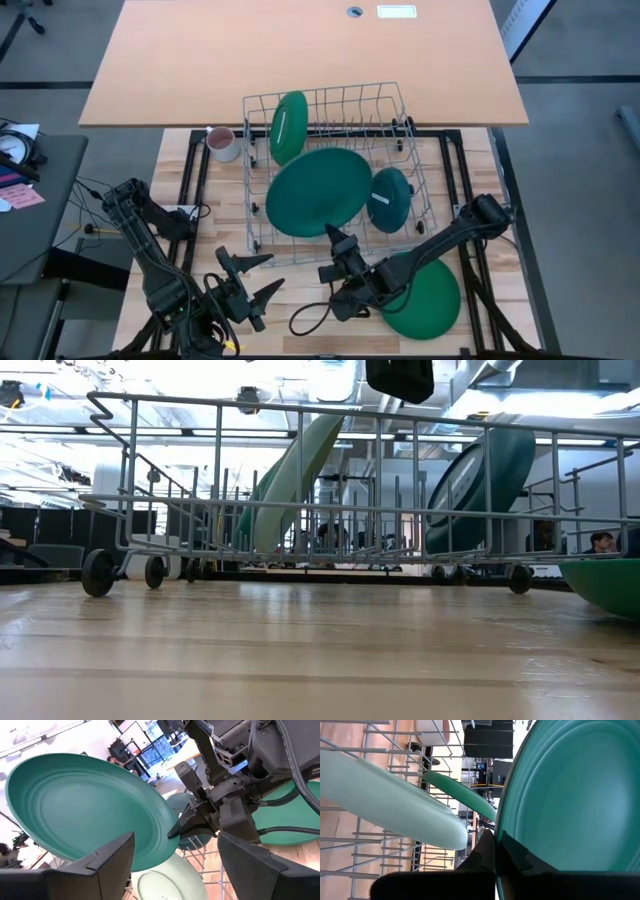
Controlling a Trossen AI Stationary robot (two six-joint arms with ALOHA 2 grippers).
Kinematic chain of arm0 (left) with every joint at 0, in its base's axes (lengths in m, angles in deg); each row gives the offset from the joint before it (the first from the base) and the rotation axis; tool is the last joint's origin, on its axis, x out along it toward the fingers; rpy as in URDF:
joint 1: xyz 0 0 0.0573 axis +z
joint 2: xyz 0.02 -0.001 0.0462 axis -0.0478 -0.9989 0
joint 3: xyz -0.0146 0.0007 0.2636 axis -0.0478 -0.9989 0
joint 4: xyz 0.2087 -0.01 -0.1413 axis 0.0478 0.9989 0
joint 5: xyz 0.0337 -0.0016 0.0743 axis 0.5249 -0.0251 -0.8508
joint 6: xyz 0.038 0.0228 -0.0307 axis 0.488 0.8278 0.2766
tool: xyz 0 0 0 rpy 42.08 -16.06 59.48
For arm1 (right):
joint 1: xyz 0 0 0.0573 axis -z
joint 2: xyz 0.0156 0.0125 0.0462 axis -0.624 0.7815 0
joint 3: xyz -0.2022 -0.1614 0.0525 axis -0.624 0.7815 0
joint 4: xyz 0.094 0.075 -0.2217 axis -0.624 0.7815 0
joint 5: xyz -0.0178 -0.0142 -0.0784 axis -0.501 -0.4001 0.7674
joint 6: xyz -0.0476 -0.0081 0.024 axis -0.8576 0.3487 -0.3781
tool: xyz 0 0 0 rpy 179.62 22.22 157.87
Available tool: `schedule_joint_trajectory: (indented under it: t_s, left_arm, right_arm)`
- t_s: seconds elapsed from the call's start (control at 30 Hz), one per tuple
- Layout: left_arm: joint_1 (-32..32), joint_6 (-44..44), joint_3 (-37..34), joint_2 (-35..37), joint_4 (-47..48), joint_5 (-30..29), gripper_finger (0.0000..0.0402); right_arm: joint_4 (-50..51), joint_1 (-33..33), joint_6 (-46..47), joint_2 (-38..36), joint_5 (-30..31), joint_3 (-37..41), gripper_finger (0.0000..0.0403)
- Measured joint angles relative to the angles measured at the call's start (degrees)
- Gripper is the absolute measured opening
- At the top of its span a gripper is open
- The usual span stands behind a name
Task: Sort dishes
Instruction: Put the stacked green plate in the dish rack
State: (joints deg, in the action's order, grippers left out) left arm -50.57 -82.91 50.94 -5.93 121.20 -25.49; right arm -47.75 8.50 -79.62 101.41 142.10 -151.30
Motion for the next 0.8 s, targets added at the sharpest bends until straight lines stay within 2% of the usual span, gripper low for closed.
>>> schedule_joint_trajectory:
  t_s: [0.17, 0.27, 0.37, 0.6, 0.8]
  left_arm:
    - [-0.01, 1.14, 0.00, 0.00, -0.21, -0.53, 0.0278]
    - [-0.57, 2.93, 0.00, 0.00, -1.93, -3.52, 0.0278]
    - [-2.24, 7.59, 0.00, 0.00, -6.48, -6.28, 0.0278]
    - [-5.78, 23.25, 0.00, -0.02, -23.30, -6.32, 0.0278]
    - [-7.87, 25.31, 0.00, -0.02, -26.03, -6.32, 0.0278]
  right_arm:
    - [1.20, -0.24, 1.08, 0.00, -1.82, -1.27, 0.0004]
    - [3.13, -0.94, 2.11, -0.05, -2.65, -4.20, 0.0004]
    - [6.07, -2.58, 3.05, -0.07, -3.02, -8.59, 0.0004]
    - [9.73, -7.42, 3.85, -0.15, -2.78, -17.84, 0.0004]
    - [14.57, -13.14, 9.28, -3.40, -1.22, -21.25, 0.0004]
